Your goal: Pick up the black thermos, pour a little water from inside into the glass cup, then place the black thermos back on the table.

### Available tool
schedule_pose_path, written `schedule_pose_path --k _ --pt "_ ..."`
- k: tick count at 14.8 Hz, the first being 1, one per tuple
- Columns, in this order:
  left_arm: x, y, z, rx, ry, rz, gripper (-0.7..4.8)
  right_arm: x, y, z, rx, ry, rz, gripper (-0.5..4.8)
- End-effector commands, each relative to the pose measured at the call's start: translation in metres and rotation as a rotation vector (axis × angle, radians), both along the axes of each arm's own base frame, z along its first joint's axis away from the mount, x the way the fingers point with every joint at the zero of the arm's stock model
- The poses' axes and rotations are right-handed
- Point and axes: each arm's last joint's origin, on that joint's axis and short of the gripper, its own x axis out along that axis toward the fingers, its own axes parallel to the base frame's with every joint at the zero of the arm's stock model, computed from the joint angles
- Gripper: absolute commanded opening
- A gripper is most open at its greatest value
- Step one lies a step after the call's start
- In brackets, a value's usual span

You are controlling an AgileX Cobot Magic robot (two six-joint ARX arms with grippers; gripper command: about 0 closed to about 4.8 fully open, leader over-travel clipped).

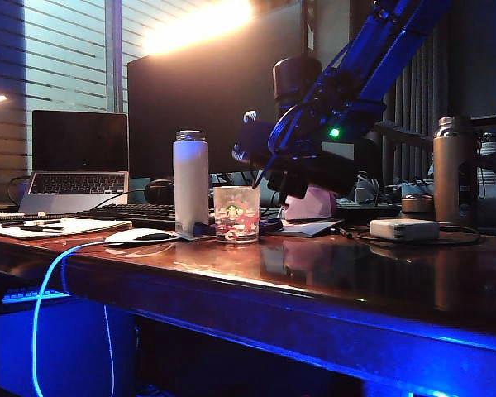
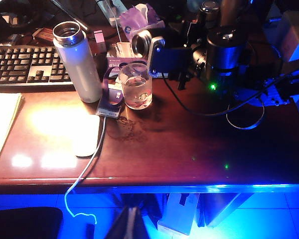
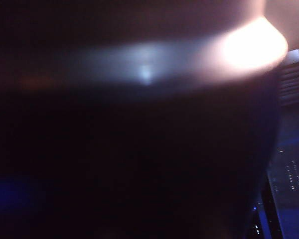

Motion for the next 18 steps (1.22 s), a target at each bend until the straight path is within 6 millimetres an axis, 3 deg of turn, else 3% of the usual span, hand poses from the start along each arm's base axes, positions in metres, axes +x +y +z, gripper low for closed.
schedule_pose_path --k 1,18 --pt "-0.0003 -0.0002 0.0015 -0.005 -0.014 -0.003 -0.02 -0.0003 0.0001 0.0149 0.008 -0.069 0.003 1.47" --pt "-0.0005 -0.0002 0.0015 -0.005 -0.014 -0.003 -0.02 0.0017 -0.0025 0.0127 -0.25 -0.03 0.052 1.48"
